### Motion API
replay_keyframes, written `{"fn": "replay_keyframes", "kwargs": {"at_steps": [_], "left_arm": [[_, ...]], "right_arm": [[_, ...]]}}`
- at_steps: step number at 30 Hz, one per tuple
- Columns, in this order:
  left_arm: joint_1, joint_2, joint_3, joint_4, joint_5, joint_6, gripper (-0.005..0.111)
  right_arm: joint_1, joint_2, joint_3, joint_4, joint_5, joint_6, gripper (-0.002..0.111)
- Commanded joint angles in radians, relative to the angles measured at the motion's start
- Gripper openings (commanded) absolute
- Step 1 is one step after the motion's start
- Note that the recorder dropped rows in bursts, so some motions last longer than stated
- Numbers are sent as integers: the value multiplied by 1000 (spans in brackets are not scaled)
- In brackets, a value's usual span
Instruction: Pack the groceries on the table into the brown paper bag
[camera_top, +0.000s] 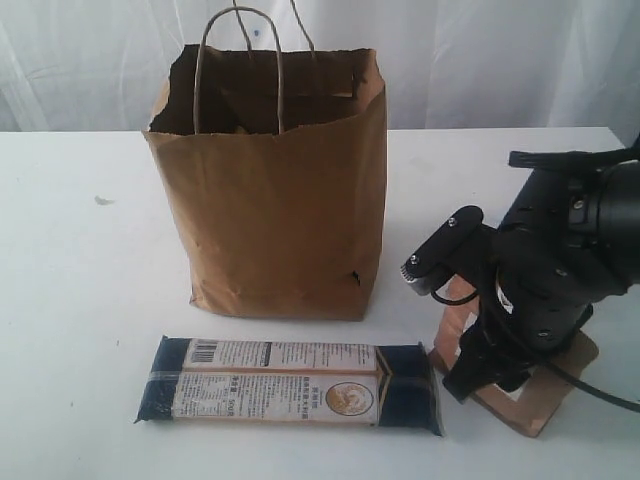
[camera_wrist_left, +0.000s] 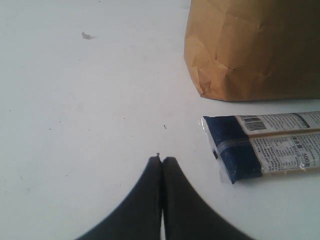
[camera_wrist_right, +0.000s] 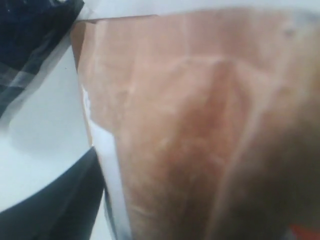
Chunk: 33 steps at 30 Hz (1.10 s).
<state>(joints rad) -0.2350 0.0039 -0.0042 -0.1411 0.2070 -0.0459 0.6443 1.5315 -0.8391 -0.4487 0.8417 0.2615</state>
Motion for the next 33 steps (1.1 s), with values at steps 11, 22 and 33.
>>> {"fn": "replay_keyframes", "kwargs": {"at_steps": [11,22,33], "left_arm": [[2,-4,4,-7,1,1,0],[2,-4,4,-7,1,1,0],[2,-4,4,-7,1,1,0]], "right_arm": [[-7,-254,-301,27,94,-43,0],[-7,-163,-683,-31,148,-122,0],[-5,-42,-862,61,8,-124,0]]}}
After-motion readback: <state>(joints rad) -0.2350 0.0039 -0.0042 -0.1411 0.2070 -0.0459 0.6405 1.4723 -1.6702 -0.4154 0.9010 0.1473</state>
